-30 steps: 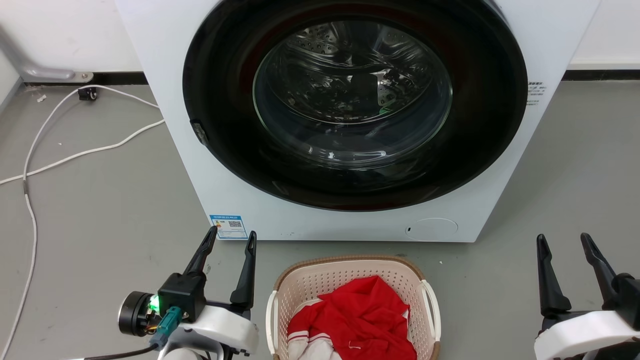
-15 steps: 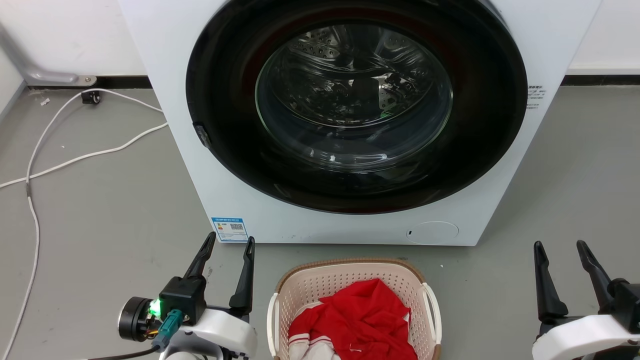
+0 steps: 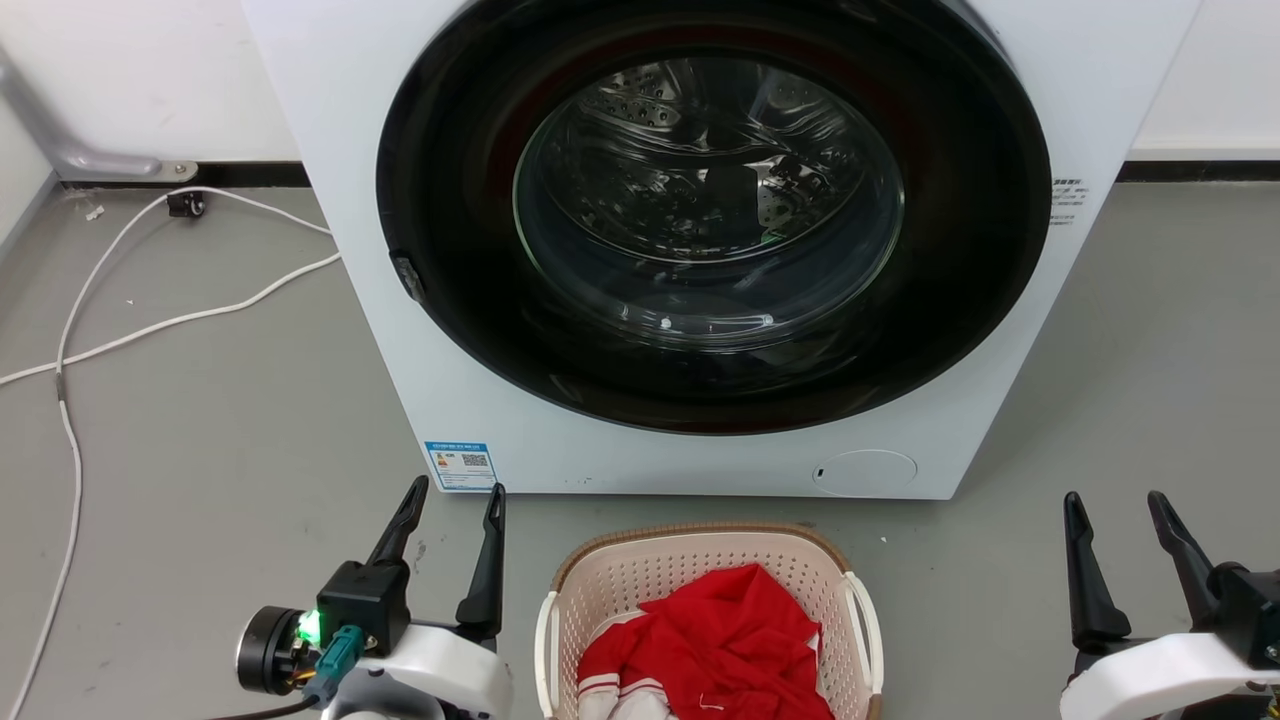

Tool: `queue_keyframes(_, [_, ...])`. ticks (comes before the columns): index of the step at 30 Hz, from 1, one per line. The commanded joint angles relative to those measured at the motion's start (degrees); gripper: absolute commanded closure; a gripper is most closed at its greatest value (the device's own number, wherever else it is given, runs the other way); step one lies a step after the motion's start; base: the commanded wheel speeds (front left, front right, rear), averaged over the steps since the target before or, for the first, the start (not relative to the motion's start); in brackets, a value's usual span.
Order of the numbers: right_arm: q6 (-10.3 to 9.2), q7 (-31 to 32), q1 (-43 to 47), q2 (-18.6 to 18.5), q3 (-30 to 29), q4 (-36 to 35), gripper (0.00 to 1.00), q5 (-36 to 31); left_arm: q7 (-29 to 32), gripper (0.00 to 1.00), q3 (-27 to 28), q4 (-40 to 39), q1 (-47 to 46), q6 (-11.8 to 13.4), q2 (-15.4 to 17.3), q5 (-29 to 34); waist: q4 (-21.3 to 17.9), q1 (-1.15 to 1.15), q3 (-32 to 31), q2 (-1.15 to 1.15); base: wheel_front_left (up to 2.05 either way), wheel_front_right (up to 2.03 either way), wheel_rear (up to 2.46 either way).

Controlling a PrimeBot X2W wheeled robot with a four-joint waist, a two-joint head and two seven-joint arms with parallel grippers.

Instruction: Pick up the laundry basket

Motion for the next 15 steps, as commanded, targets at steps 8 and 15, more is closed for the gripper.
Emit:
queue_keyframes(8, [-0.03,-0.52,-1.1,0.19,-0.18,0.88,0.0,-0.13,-0.3,0.0,0.12,0.48,-0.41,0.43,-0.39,0.01,0.16,0.0,0.12,0.0,0.0,0.0,0.0])
queue_keyframes(15, [-0.02,-0.19,-2.1,0.2,-0.87,1.35,0.0,-0.42,-0.3,0.0,0.59,0.66,-1.54,0.92,-0.54,-0.14,0.33,0.0,1.36,0.0,0.0,0.0,0.0])
